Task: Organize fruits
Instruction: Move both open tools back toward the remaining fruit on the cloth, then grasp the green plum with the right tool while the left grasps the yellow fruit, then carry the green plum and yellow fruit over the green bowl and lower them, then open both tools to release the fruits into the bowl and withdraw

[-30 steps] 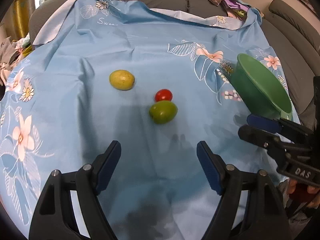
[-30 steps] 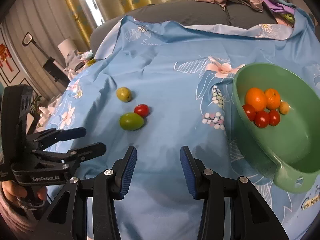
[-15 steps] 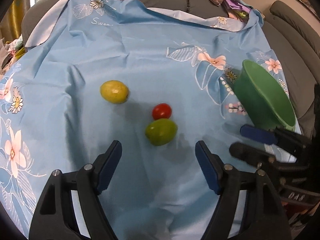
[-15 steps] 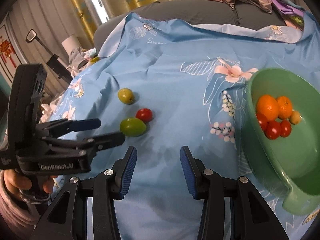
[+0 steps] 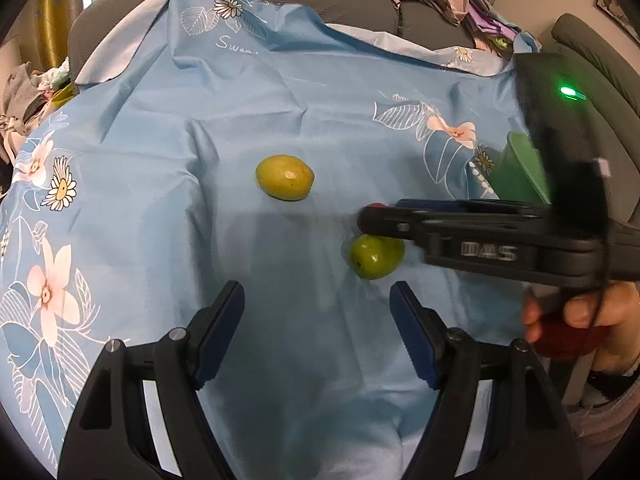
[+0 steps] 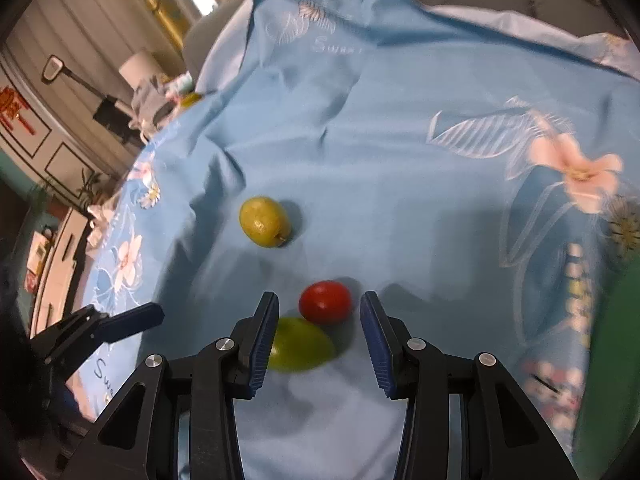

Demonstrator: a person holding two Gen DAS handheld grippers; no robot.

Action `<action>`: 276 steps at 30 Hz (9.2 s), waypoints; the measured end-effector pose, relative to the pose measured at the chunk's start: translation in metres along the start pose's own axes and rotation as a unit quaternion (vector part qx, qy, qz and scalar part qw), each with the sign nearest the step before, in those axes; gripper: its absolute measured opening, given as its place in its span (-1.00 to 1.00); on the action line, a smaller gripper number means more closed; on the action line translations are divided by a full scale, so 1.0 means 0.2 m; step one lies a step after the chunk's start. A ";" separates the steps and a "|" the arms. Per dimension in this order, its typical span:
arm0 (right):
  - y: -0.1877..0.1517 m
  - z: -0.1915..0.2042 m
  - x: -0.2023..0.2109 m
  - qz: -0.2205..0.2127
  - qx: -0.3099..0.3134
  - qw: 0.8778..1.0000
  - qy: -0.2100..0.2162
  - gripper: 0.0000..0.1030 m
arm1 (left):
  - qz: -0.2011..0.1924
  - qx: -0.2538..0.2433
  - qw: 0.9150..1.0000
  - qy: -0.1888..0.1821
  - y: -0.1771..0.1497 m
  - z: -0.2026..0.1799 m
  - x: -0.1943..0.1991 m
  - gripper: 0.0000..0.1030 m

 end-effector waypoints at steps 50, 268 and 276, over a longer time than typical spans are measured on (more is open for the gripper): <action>-0.09 0.12 0.03 -0.013 0.075 0.996 -0.044 -0.04 | -0.027 0.014 1.000 -0.003 0.20 0.09 0.01 0.45; -0.57 -0.77 0.97 -0.129 -0.085 0.965 -0.211 -0.30 | 0.040 -0.271 0.962 -0.012 0.04 -1.35 -0.28 -0.33; -0.57 -0.75 0.98 -0.131 -0.083 0.964 -0.214 -0.30 | 0.035 -0.273 0.961 -0.012 0.05 -1.35 -0.27 -0.33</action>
Point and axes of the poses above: each gripper's, at about its wrist camera, not at the fingertips, and x roughly against the way its jaws point, z to its left, y to its top, the point moved 7 cm from there along -x, roughly the way its jaws point, and after that the axes turned 11 degrees about x, right-handed, at the moved point
